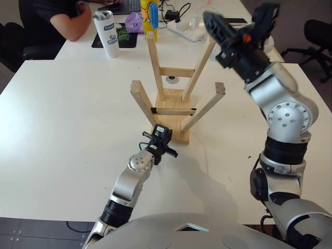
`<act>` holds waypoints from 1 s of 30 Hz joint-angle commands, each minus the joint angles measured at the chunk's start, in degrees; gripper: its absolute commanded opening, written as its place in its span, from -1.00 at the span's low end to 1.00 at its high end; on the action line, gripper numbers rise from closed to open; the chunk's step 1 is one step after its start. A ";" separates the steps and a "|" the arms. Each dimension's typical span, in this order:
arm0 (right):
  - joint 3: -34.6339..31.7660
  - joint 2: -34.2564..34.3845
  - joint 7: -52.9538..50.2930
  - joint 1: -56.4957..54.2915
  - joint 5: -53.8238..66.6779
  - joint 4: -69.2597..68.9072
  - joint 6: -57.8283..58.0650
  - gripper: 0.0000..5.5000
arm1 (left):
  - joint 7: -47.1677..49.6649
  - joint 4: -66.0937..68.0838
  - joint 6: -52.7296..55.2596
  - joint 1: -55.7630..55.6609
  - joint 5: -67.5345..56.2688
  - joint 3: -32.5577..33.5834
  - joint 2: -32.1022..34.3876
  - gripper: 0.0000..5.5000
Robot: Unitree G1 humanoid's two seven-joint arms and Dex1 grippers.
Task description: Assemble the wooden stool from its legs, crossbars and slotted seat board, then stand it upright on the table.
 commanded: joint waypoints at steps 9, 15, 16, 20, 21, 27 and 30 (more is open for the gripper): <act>-11.49 -7.04 -2.05 -3.05 23.10 -1.41 8.17 -1.00 | 0.24 -2.33 4.91 7.81 0.76 -0.04 2.54 -1.00; 23.30 -24.15 7.73 42.08 -7.98 -13.35 9.87 -1.00 | -2.00 -5.44 7.98 7.35 0.80 -1.55 4.39 -1.00; 20.48 -19.96 5.54 39.67 -5.43 -14.31 9.87 -1.00 | -2.35 -5.58 8.22 7.11 0.92 -1.65 4.78 -1.00; 13.32 -10.26 2.54 27.21 -2.57 -13.77 1.15 -1.00 | -2.49 -5.33 8.61 6.76 0.76 -1.43 5.17 -1.00; 12.22 -9.30 3.09 25.69 -3.16 -13.03 -0.66 -1.00 | -2.55 -5.10 8.70 6.61 0.68 -1.41 5.20 -1.00; -0.01 -4.02 -1.00 19.68 3.15 -5.92 -4.85 -1.00 | -4.12 -9.13 4.79 7.96 0.40 -1.30 7.33 -1.00; -5.42 -3.44 -5.71 24.07 4.70 -8.03 -4.57 -1.00 | -8.25 -18.16 -5.06 12.29 0.48 -1.61 12.66 -1.00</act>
